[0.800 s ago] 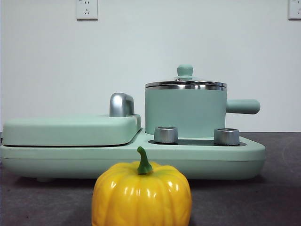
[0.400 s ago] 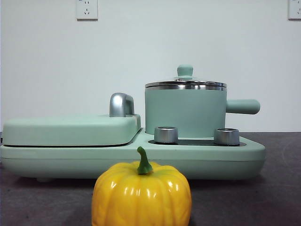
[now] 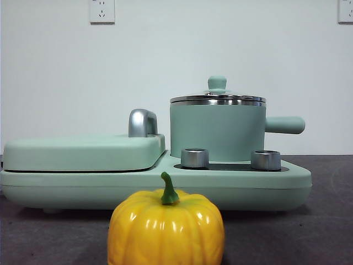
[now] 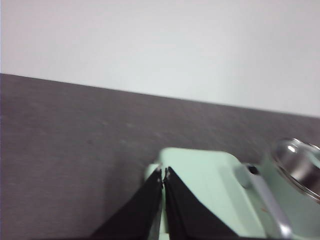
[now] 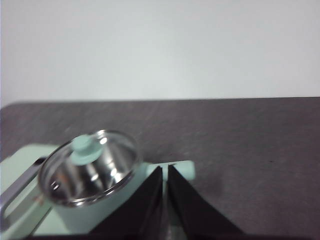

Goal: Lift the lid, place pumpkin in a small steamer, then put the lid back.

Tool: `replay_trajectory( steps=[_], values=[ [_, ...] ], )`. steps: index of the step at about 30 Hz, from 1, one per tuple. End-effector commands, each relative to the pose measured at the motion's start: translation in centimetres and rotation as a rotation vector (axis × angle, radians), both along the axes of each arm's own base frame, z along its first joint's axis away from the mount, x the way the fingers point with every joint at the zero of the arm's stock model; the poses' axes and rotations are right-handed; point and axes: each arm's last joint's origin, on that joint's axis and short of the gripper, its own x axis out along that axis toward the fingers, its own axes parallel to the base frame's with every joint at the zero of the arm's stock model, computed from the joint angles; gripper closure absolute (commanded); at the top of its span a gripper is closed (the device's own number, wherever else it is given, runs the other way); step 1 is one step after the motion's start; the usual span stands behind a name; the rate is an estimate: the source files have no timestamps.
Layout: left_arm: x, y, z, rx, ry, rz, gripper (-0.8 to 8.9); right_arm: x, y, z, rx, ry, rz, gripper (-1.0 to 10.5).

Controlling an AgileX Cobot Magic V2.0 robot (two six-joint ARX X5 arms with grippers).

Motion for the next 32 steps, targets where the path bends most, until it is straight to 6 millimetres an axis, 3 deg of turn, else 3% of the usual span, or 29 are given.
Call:
replay_trajectory(
  steps=[1, 10, 16, 28, 32],
  values=[
    [0.7, -0.2, 1.1, 0.033, 0.003, -0.074, 8.04, 1.0, 0.1, 1.1, -0.085, 0.002, 0.062, 9.3],
    [4.1, -0.7, 2.2, 0.247, 0.084, -0.222, 8.04, 3.5, 1.3, 2.8, -0.288, 0.045, 0.219, 9.3],
    [6.0, -2.3, 2.3, 0.337, 0.095, -0.358, 8.04, 4.3, 3.0, 2.4, -0.379, 0.046, 0.344, 9.3],
    [6.8, -5.8, 1.8, 0.523, 0.032, -0.616, 8.01, 4.3, 4.6, 1.6, -0.566, 0.011, 0.458, 9.3],
    [6.8, -5.9, 2.0, 0.525, 0.01, -0.618, 6.73, 4.3, 4.6, 1.6, -0.566, 0.011, 0.459, 7.6]
  ],
)
